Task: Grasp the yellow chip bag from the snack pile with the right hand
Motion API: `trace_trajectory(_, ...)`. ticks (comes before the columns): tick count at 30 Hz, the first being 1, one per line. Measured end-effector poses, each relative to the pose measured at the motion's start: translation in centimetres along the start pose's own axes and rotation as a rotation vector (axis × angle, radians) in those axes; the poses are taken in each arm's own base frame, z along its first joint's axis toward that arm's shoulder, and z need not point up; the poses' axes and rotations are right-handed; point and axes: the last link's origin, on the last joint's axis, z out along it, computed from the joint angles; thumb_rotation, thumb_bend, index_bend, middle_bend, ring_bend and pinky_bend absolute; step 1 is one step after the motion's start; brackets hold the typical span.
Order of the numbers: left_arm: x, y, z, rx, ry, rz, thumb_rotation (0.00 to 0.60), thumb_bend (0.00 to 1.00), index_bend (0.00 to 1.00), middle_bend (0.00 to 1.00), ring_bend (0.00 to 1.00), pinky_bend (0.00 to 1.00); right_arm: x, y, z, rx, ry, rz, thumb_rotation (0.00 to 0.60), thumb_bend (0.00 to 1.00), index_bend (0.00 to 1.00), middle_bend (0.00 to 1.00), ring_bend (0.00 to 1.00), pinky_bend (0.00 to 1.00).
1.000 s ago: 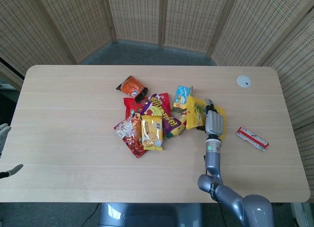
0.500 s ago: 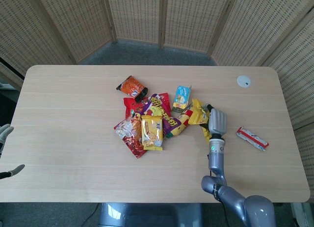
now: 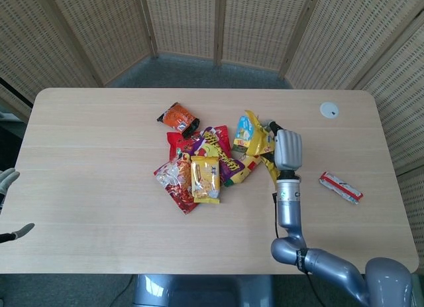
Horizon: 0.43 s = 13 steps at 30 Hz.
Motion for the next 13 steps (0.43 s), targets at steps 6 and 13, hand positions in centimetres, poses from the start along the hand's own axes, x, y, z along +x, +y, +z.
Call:
trace_trajectory(6, 0.0, 0.0, 0.1, -0.001, -0.002, -0.002, 0.600, 0.00, 0.04, 0.00, 0.00, 0.00, 4.2, -3.0, 1.4, 0.062, 0.068, -0.033, 0.600, 0.47, 0.41, 0.57, 0.69, 0.91)
trace_trajectory(13, -0.3, 0.2, 0.0, -0.011, -0.013, 0.001, 0.600, 0.00, 0.04, 0.00, 0.00, 0.00, 7.8, -6.0, 2.3, 0.101, 0.128, -0.024, 0.600, 0.47, 0.41, 0.57, 0.69, 0.91)
